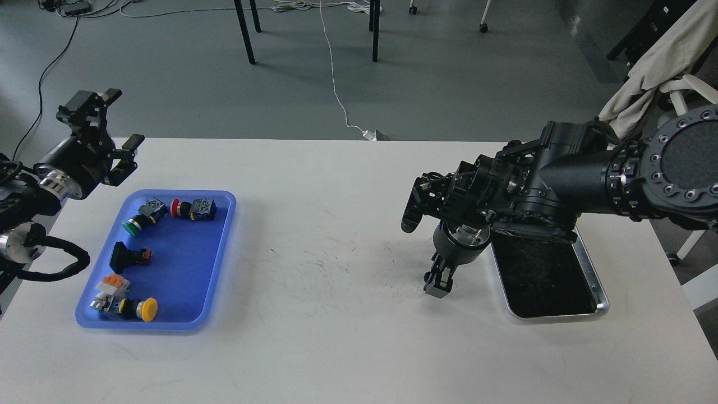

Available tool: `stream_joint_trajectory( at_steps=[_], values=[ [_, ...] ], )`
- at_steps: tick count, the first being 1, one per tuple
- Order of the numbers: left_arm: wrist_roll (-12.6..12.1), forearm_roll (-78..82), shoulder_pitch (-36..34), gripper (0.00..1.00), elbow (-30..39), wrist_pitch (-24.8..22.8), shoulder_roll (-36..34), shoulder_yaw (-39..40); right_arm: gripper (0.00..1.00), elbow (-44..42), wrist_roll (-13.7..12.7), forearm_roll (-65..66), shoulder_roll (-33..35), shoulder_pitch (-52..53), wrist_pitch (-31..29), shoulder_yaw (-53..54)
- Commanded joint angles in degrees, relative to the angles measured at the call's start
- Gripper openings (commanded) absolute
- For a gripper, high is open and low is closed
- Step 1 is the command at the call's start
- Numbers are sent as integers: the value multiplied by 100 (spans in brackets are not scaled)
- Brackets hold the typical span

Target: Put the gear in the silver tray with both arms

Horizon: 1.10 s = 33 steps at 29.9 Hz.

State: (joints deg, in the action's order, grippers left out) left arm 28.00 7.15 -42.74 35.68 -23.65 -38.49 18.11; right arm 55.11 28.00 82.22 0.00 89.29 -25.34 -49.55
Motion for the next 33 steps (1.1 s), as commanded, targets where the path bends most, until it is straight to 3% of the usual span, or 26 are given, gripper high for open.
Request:
stream_joint_trajectory(
  at_steps=[1, 7, 33],
  values=[
    [0, -3, 3, 98, 0, 1, 0, 0, 53, 0, 0, 5, 0, 0, -6, -2],
    [0, -3, 3, 98, 0, 1, -9, 0, 47, -44, 0, 13, 0, -9, -6, -37],
    [0, 6, 38, 98, -105, -17, -27, 0, 47, -246, 0, -39, 0, -158, -6, -55]
  ],
)
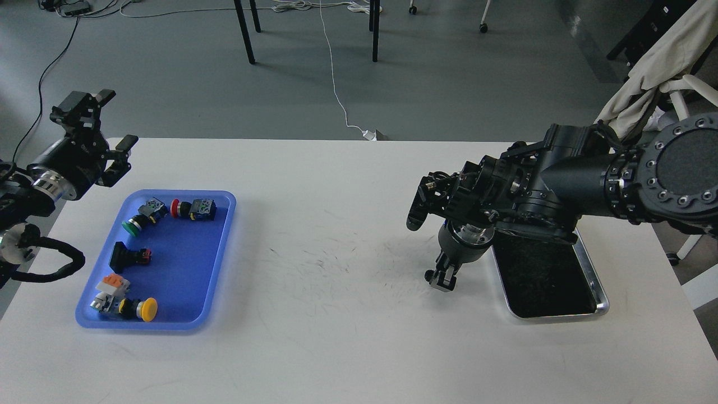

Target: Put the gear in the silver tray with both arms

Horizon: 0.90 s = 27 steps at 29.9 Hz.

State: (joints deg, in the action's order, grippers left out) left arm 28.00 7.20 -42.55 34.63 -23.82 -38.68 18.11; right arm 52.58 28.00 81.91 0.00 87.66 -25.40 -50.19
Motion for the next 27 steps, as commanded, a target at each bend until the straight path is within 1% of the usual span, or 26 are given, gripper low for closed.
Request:
stream_joint_trajectory(
  at_steps=[1, 12, 13, 14, 18, 20, 25, 27],
  values=[
    [0, 1, 19, 98, 0, 0, -8, 0, 47, -2, 0, -8, 0, 14, 0, 9],
    [0, 1, 19, 98, 0, 0, -26, 0, 46, -28, 0, -17, 0, 5, 0, 9],
    [0, 1, 19, 98, 0, 0, -26, 0, 45, -28, 0, -17, 0, 5, 9, 9],
    [0, 1, 19, 98, 0, 0, -26, 0, 40, -19, 0, -17, 0, 14, 9, 18],
    [0, 1, 19, 98, 0, 0, -26, 0, 35, -28, 0, -17, 0, 14, 9, 18],
    [0, 1, 19, 98, 0, 0, -26, 0, 29, -28, 0, -17, 0, 14, 9, 18],
    [0, 1, 19, 98, -8, 0, -26, 0, 27, -89, 0, -17, 0, -3, 18, 27],
    [0, 1, 19, 98, -9, 0, -26, 0, 22, -107, 0, -17, 0, -12, 18, 18]
  ],
)
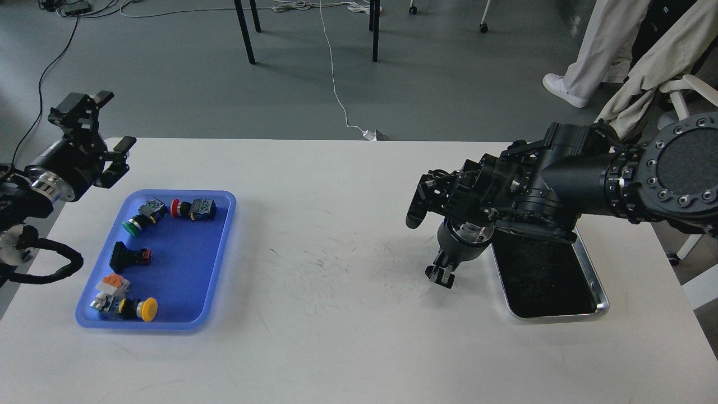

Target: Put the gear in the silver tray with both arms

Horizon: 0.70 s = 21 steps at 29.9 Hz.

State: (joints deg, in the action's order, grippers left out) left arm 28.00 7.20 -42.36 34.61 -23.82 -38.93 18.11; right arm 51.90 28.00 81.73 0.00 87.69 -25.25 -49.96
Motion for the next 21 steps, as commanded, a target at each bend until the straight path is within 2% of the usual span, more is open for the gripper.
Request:
stream_joint_trajectory(
  at_steps=[1, 3, 6, 11, 13, 21],
  values=[
    [0, 0, 0, 98, -7, 0, 0, 0, 22, -39, 0, 0, 0, -15, -6, -5],
    [0, 0, 0, 98, -7, 0, 0, 0, 22, -48, 0, 0, 0, -24, 2, -5],
    [0, 0, 0, 98, -7, 0, 0, 0, 11, -57, 0, 0, 0, -41, -6, -14],
    [0, 0, 9, 98, -7, 0, 0, 0, 9, -101, 0, 0, 0, -6, -24, -14],
    [0, 0, 9, 98, -7, 0, 9, 0, 2, -92, 0, 0, 0, 11, -33, -22],
    [0, 9, 18, 98, -15, 0, 18, -9, 1, -13, 0, -105, 0, 354, -121, -22]
  ],
)
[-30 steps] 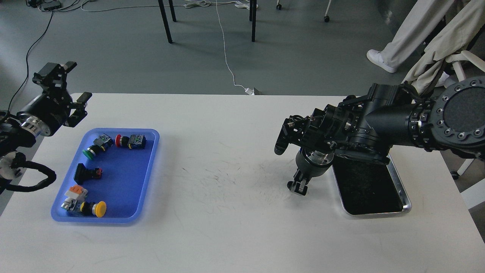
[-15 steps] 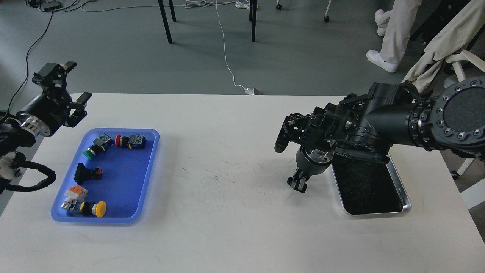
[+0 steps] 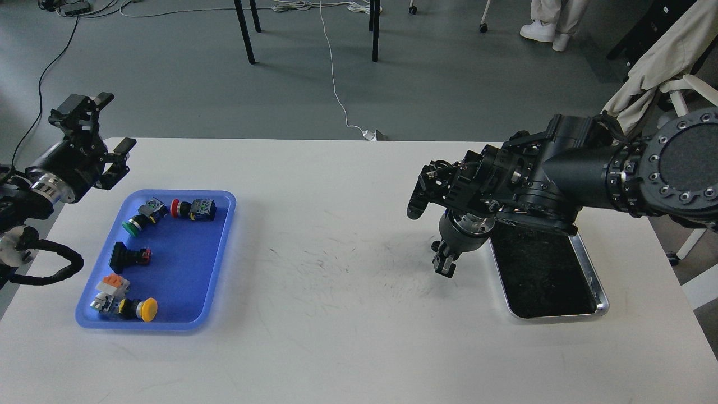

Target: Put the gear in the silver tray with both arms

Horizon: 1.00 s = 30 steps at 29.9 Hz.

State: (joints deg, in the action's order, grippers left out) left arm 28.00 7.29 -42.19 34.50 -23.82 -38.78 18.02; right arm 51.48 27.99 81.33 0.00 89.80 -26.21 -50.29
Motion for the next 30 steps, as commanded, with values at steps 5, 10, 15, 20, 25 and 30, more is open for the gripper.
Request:
stream_joint_trajectory(
  at_steps=[5, 10, 15, 20, 25, 30],
  values=[
    [0, 0, 0, 98, -5, 1, 2, 8, 1, 126, 1, -108, 0, 179, -25, 1],
    [0, 0, 9, 98, -5, 1, 11, 8, 41, -207, 1, -187, 0, 108, -51, 19],
    [0, -8, 26, 98, 4, -34, 2, 17, 55, -919, 1, -574, 0, 29, -51, 54],
    [0, -8, 26, 98, 4, -175, -7, 17, 60, -955, 1, -627, 0, -67, -60, 63],
    [0, 0, 35, 98, -31, -184, -7, 8, 69, -947, 1, -644, 0, -59, -165, 63],
    [0, 0, 35, 98, -128, -202, 2, 8, 83, -938, 1, -828, 0, -6, -179, 98]
  ],
)
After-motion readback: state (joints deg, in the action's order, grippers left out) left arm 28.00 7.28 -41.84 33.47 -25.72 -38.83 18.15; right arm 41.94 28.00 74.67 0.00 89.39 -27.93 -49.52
